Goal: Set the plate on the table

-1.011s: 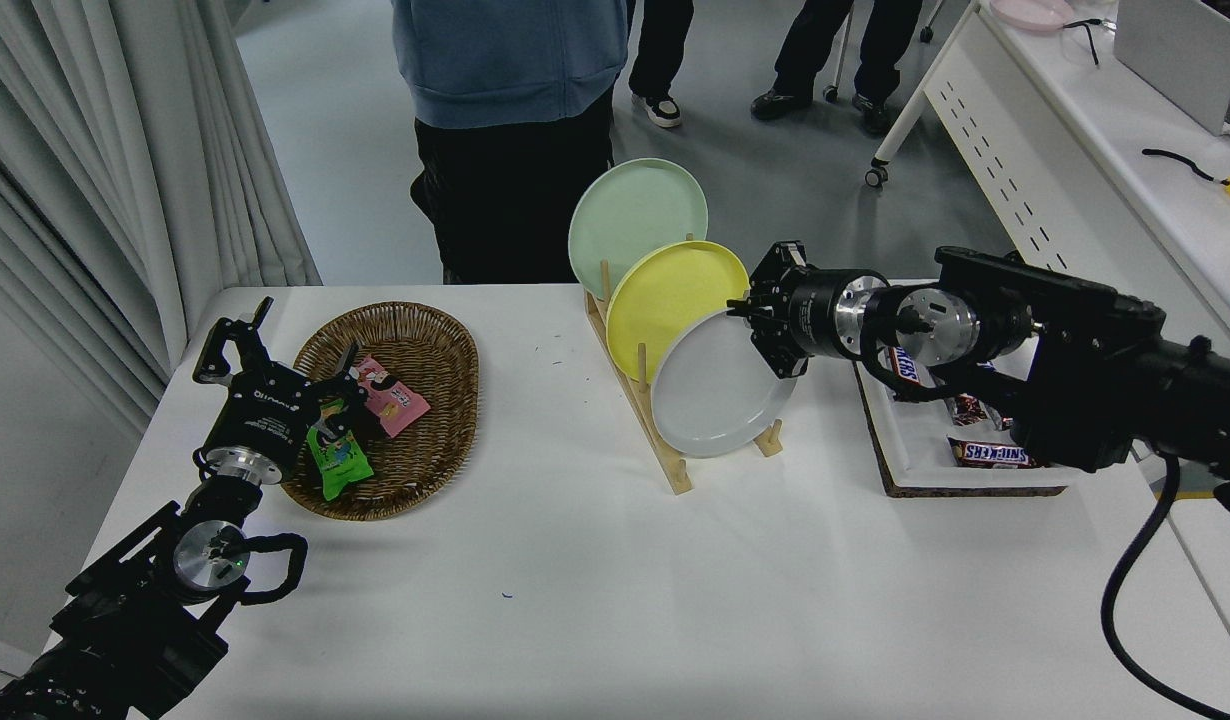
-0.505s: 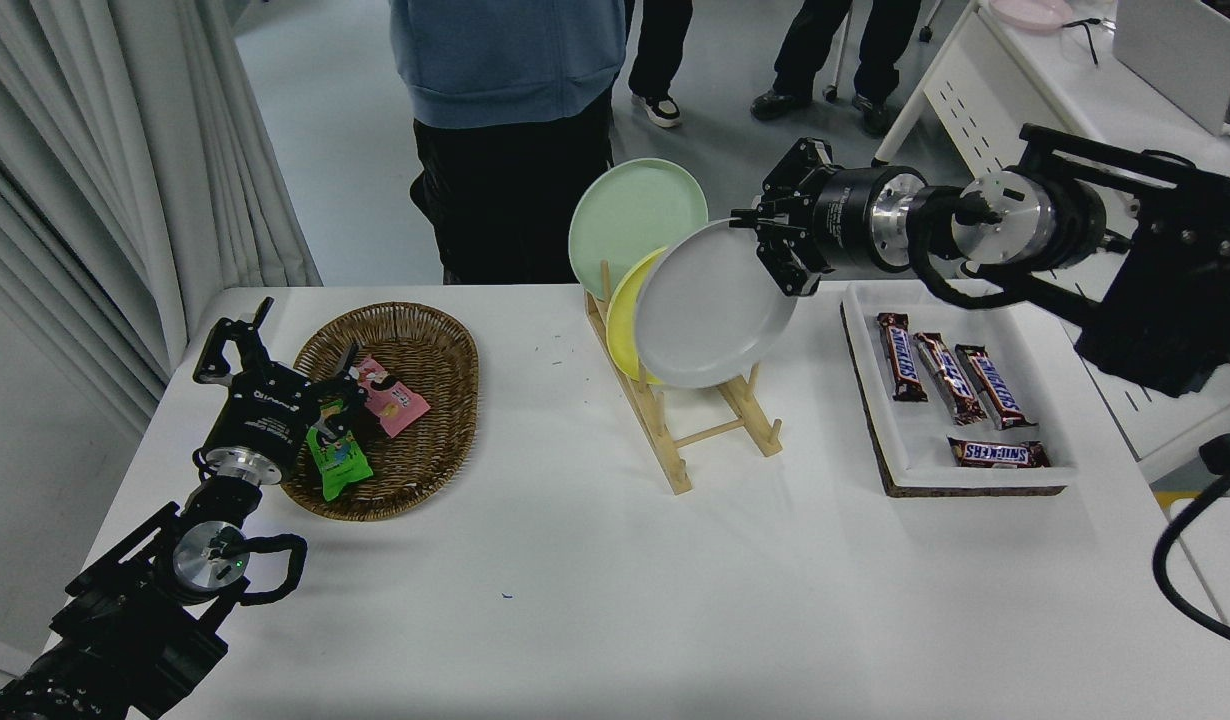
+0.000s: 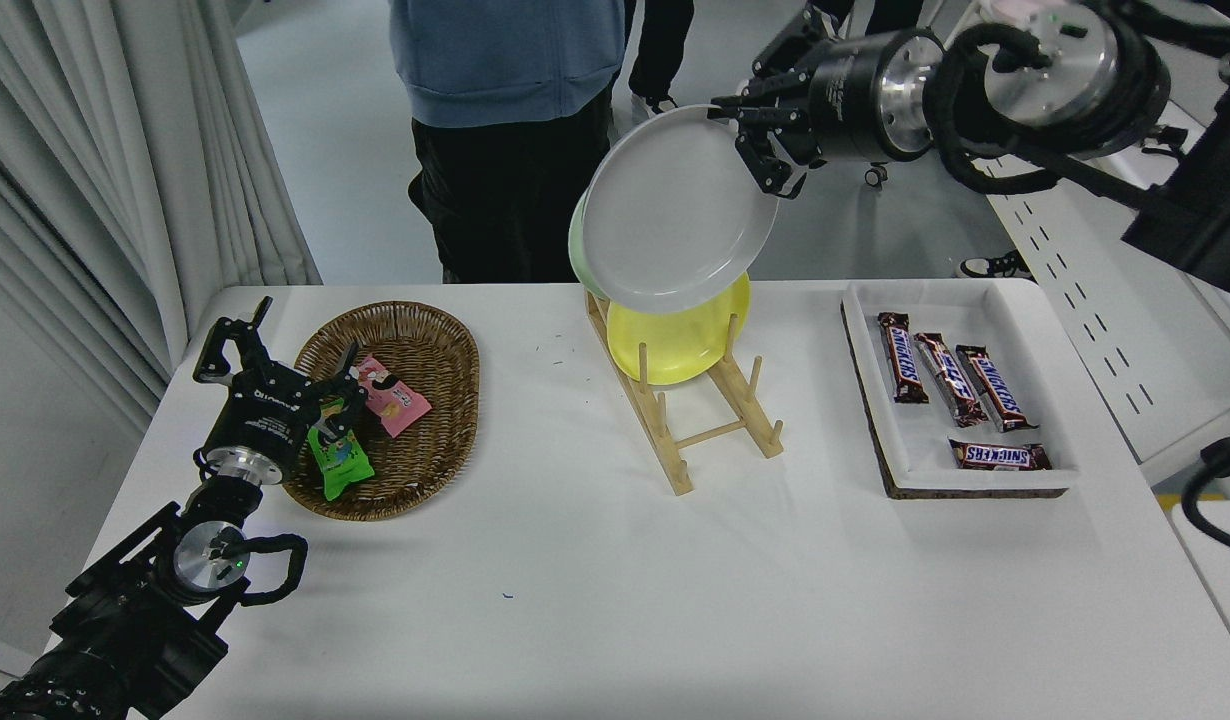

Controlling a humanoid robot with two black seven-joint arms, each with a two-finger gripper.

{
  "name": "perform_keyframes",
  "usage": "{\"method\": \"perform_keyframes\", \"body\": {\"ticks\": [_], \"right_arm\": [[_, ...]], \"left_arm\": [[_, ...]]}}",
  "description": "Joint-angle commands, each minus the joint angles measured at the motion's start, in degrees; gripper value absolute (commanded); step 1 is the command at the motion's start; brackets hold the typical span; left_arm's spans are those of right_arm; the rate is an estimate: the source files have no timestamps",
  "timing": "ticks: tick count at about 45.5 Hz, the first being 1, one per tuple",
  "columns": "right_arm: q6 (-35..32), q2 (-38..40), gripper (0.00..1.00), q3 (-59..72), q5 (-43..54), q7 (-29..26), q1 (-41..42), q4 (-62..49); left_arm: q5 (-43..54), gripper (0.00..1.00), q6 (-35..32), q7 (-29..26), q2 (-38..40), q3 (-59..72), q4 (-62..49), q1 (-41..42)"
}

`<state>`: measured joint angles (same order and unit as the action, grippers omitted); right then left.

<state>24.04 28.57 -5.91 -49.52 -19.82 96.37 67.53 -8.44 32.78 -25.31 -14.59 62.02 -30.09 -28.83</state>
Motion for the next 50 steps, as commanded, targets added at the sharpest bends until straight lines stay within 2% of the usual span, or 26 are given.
{"method": "perform_keyframes", "body": {"ticks": [1, 10, 18, 27, 41, 50], "right_arm": [[4.96, -1.76, 0.00, -5.85, -5.06, -0.92, -2.75, 0.32], [12.69, -4.83, 0.00, -12.36, -4.88, -1.01, -12.25, -0.21], [20.95, -8.44, 0.00, -12.37, -4.97, -0.84, -16.12, -0.21], [20.96, -13.88, 0.00, -11.67, -9.80, -0.57, -18.85, -1.26], [20.96, -15.29, 0.00, -1.91, -15.77, -0.40, -21.48, -3.10], [20.96, -17.75, 0.00, -0.50, -18.77, -0.40, -24.38, -5.30]], "left_arm": [[0.00, 1.00, 0.00, 0.00, 0.00, -0.06, 0.03, 0.00], [0.00, 1.00, 0.00, 0.00, 0.00, 0.03, -0.06, 0.00], [0.00, 1.00, 0.00, 0.00, 0.00, 0.03, 0.03, 0.00], [0.00, 1.00, 0.00, 0.00, 0.00, 0.03, 0.03, 0.00], [0.00, 1.00, 0.00, 0.00, 0.00, 0.03, 0.03, 0.00], [0.00, 1.00, 0.00, 0.00, 0.00, -0.06, 0.03, 0.00]]}}
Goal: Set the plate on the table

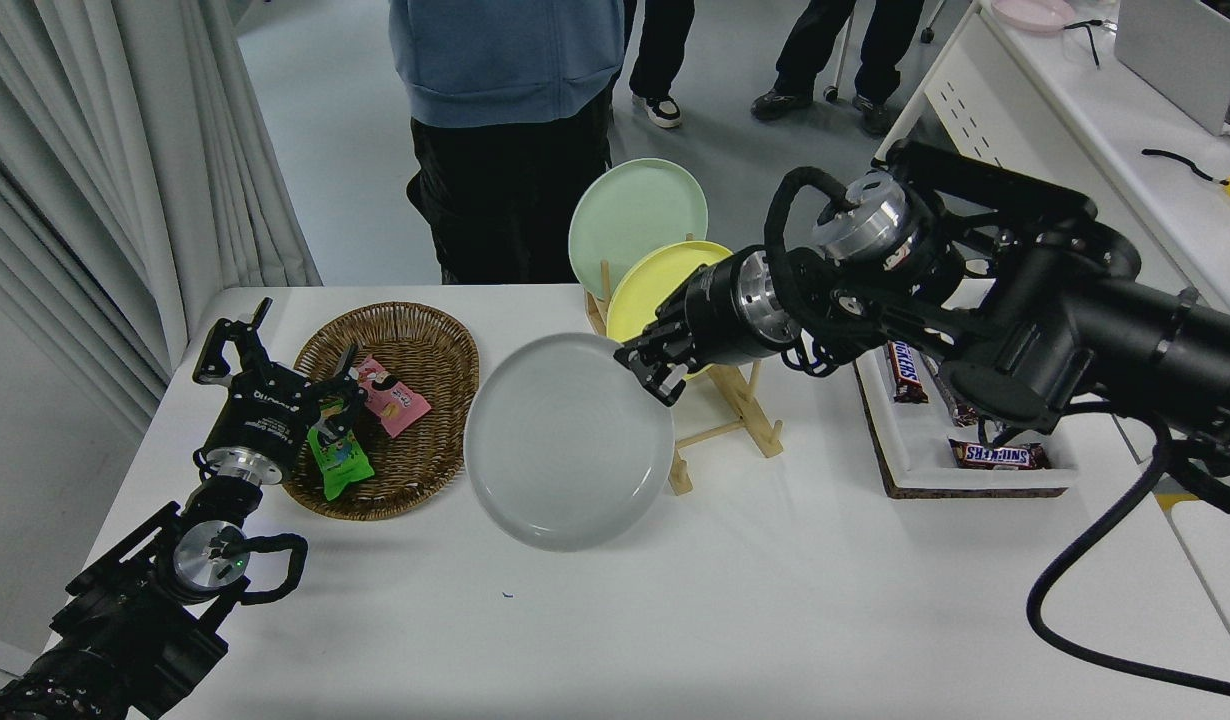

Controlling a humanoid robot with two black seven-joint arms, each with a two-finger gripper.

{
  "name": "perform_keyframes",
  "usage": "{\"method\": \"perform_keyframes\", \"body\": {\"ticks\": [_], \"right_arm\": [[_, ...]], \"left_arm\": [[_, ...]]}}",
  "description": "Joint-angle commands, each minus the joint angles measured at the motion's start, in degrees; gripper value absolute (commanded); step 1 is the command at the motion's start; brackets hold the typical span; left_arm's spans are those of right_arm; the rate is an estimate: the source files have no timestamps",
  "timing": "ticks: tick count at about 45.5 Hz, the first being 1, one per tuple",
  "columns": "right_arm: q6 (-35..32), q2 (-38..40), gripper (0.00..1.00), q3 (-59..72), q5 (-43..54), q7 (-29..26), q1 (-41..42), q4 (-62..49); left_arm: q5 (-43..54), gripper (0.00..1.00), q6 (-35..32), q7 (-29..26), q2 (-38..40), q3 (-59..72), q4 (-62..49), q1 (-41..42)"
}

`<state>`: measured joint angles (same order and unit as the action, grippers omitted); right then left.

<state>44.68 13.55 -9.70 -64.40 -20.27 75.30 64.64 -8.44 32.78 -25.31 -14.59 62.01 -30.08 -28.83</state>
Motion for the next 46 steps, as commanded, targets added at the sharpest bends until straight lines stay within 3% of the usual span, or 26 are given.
{"method": "perform_keyframes", "body": {"ticks": [1, 22, 46], "right_arm": [[0.32, -3.00, 0.00, 3.29, -4.15, 0.06, -3.66, -3.11], [0.32, -8.72, 0.00, 2.85, -4.77, 0.06, -13.77, -14.45], [0.32, -8.37, 0.00, -2.08, -4.85, -0.30, -18.61, -19.73]], "left_arm": [[0.00, 1.00, 0.00, 0.00, 0.00, 0.04, -0.07, 0.00], [0.00, 1.00, 0.00, 0.00, 0.00, 0.04, 0.02, 0.00], [0.00, 1.00, 0.00, 0.00, 0.00, 0.04, 0.02, 0.00]]}}
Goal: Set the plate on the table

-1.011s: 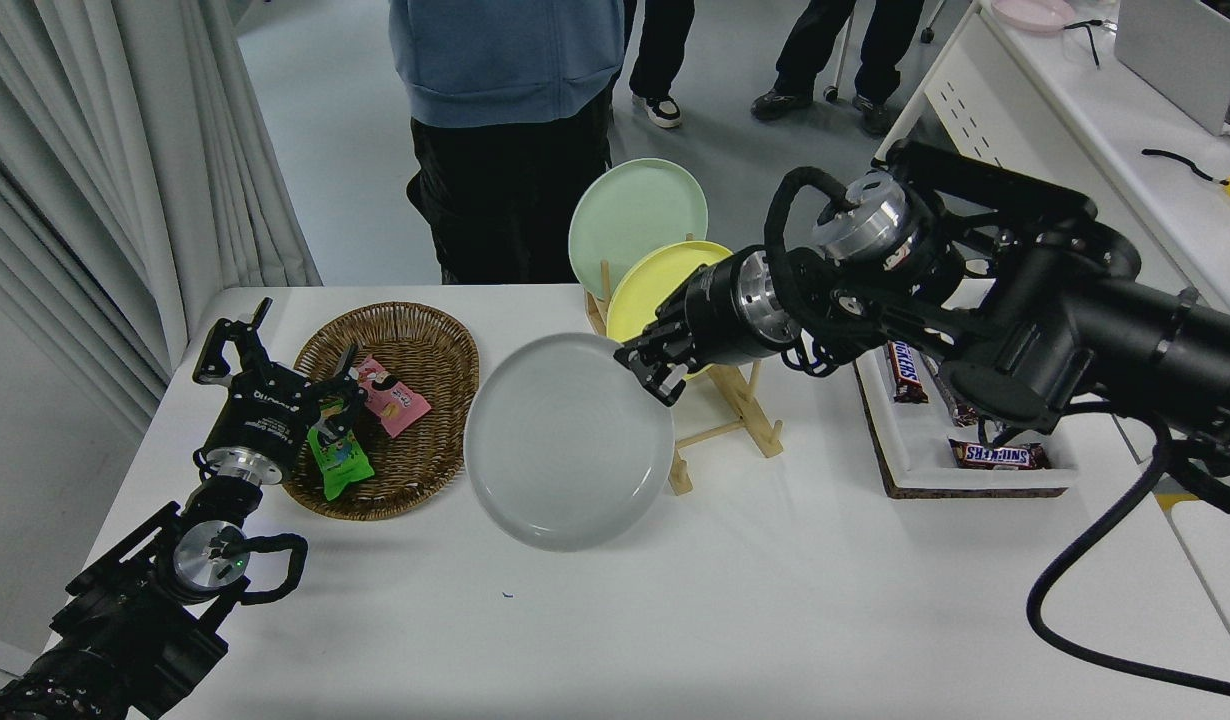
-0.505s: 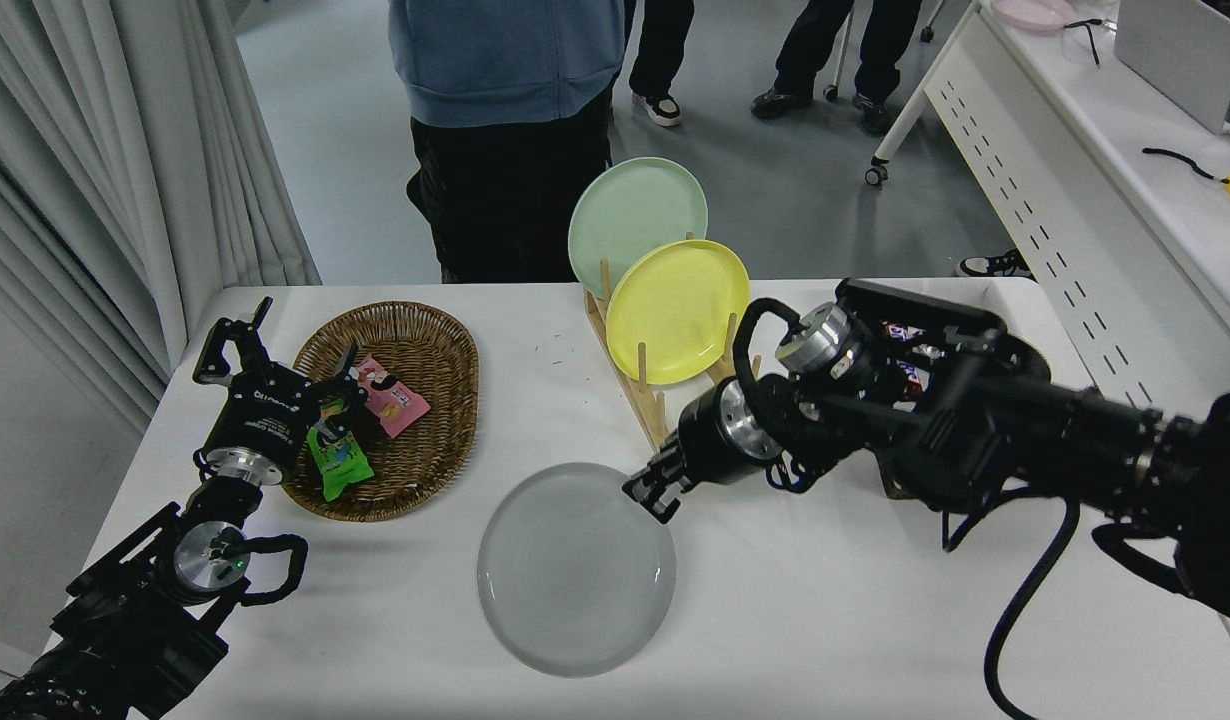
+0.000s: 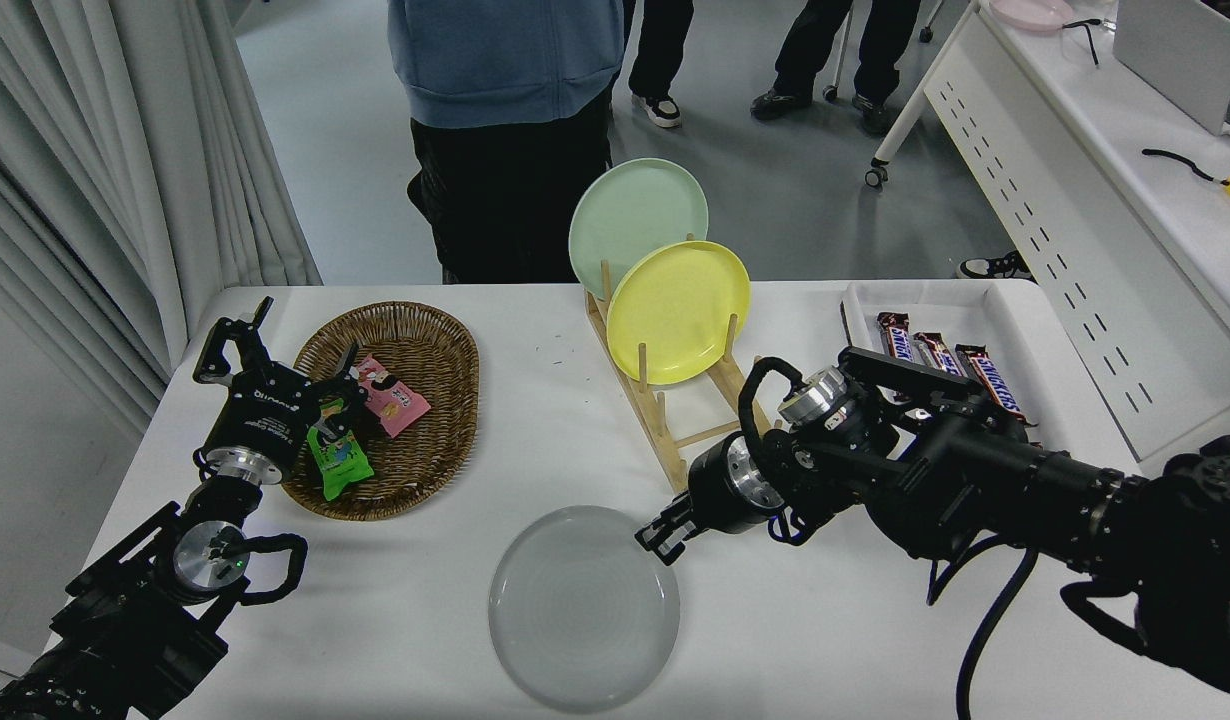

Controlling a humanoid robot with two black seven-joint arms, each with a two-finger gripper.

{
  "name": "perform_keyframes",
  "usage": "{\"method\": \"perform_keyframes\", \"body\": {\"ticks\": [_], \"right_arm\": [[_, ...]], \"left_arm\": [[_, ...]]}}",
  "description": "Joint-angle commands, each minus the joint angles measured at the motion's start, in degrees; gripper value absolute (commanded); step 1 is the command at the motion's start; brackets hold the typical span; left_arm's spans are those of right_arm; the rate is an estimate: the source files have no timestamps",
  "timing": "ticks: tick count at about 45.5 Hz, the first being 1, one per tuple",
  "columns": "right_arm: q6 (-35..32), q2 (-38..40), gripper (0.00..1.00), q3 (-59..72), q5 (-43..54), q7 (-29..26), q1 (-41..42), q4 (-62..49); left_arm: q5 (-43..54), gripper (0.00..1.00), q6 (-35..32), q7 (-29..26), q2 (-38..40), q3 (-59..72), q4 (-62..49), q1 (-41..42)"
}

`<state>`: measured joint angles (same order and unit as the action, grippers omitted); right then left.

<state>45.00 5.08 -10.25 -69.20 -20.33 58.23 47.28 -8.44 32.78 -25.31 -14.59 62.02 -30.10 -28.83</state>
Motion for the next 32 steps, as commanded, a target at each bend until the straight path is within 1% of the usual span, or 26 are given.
{"method": "perform_keyframes", "body": {"ticks": [1, 25, 32], "right_arm": [[0.00, 0.11, 0.00, -1.61, -0.06, -0.24, -1.45, -2.45], [0.00, 1.16, 0.00, -3.46, 1.26, -0.24, -1.72, -2.63], [0.00, 0.90, 0.00, -3.99, 1.44, -0.32, -1.72, -4.29]], "left_arm": [[0.00, 1.00, 0.00, 0.00, 0.00, 0.03, 0.04, 0.00], [0.00, 1.00, 0.00, 0.00, 0.00, 0.03, -0.05, 0.00], [0.00, 1.00, 0.00, 0.00, 0.00, -0.06, -0.05, -0.08]]}}
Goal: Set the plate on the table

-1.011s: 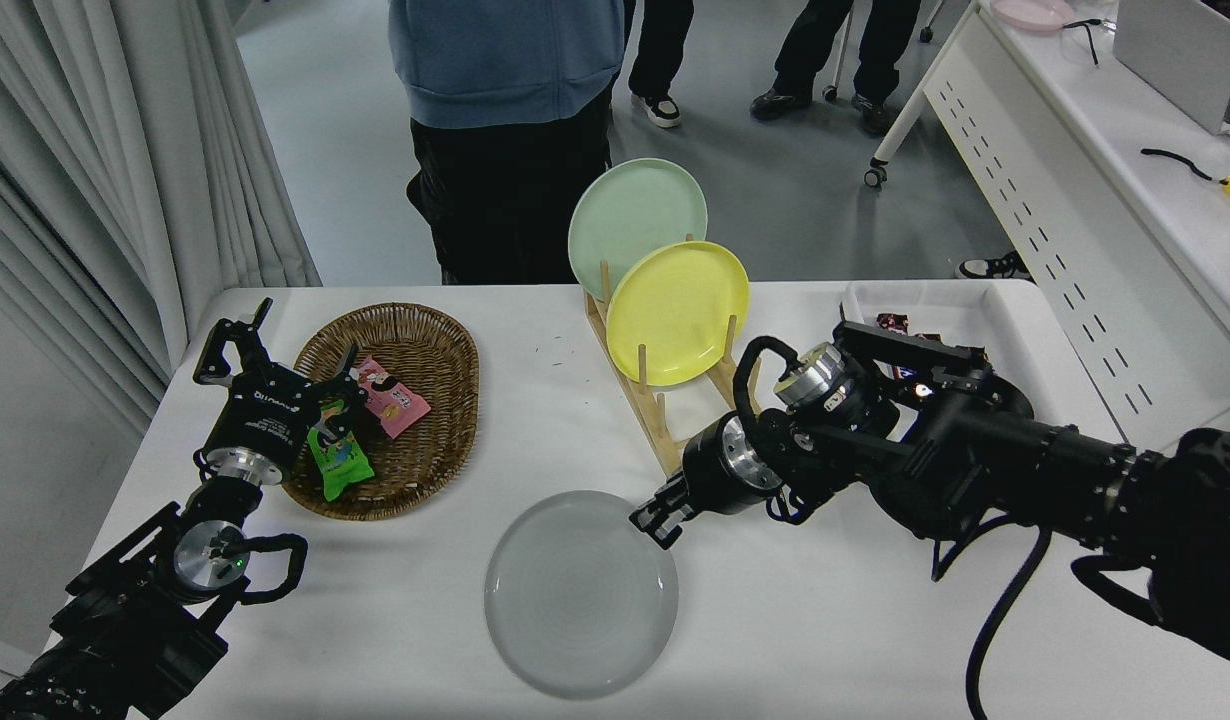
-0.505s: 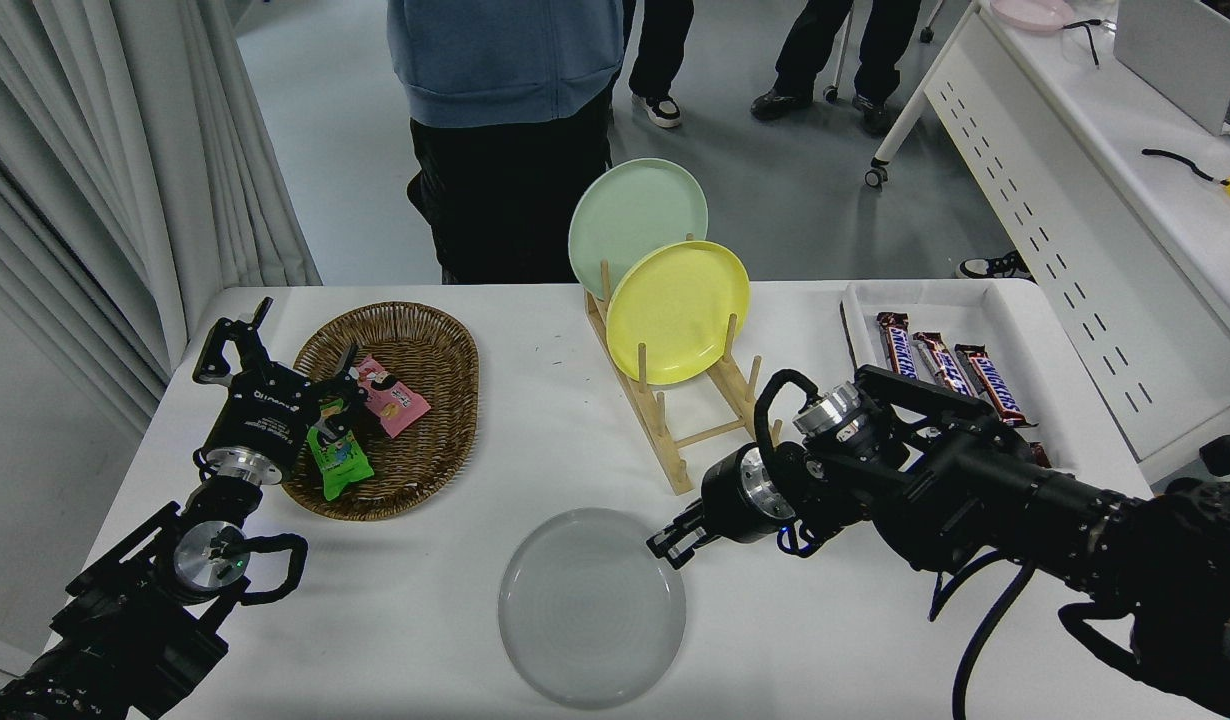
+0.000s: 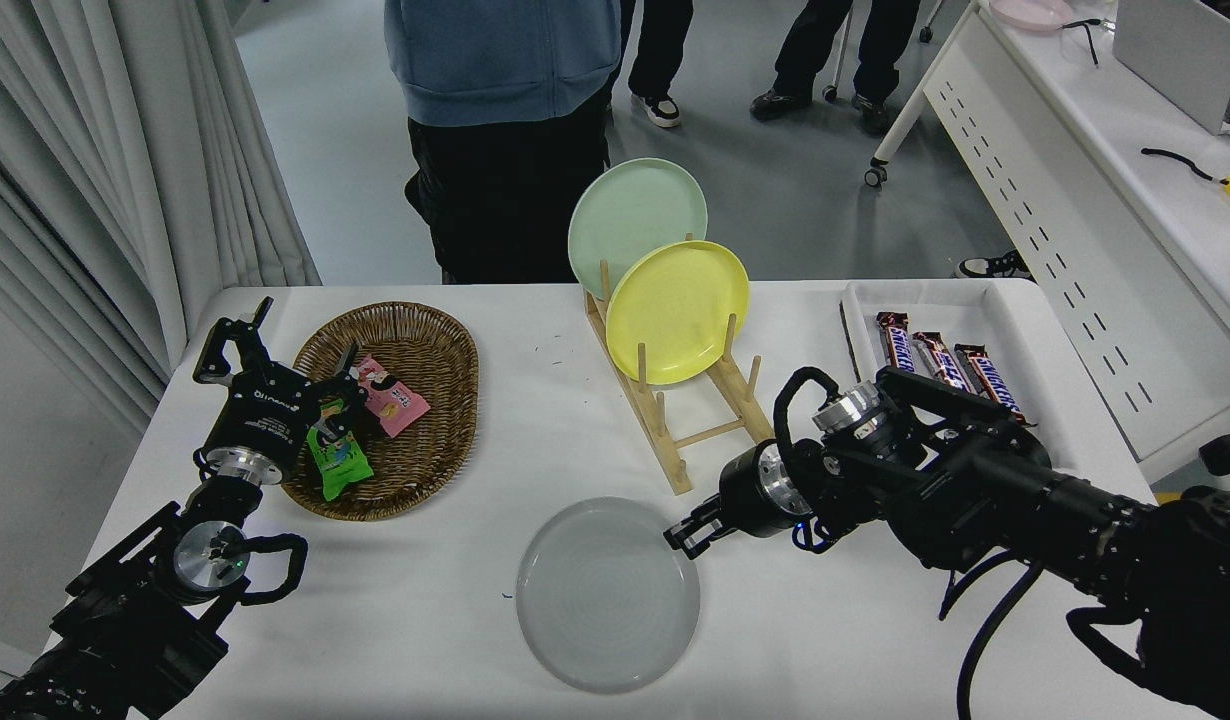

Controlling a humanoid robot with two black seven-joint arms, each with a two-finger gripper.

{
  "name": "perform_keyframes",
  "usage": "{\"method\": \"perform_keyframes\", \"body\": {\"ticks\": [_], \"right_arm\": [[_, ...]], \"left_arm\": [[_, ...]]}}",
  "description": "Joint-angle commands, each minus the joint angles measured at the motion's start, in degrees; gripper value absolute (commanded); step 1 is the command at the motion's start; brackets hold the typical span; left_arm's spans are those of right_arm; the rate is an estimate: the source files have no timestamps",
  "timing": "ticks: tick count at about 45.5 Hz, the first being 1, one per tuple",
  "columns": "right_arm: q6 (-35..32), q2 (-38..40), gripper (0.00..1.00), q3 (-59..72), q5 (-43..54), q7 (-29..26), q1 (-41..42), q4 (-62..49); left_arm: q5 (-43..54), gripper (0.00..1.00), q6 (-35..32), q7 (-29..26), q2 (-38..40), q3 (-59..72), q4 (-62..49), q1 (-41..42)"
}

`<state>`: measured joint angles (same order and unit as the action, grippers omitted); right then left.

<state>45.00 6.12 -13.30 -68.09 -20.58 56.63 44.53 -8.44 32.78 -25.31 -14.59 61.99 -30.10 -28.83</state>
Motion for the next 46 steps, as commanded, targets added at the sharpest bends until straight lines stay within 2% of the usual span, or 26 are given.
{"method": "perform_keyframes", "body": {"ticks": [1, 46], "right_arm": [[0.00, -0.23, 0.00, -0.94, 0.33, -0.08, -0.12, -1.73], [0.00, -1.90, 0.00, -1.11, 1.47, -0.25, -1.44, -2.79]], "left_arm": [[0.00, 1.00, 0.00, 0.00, 0.00, 0.06, 0.04, 0.00], [0.00, 1.00, 0.00, 0.00, 0.00, -0.03, -0.05, 0.00]]}}
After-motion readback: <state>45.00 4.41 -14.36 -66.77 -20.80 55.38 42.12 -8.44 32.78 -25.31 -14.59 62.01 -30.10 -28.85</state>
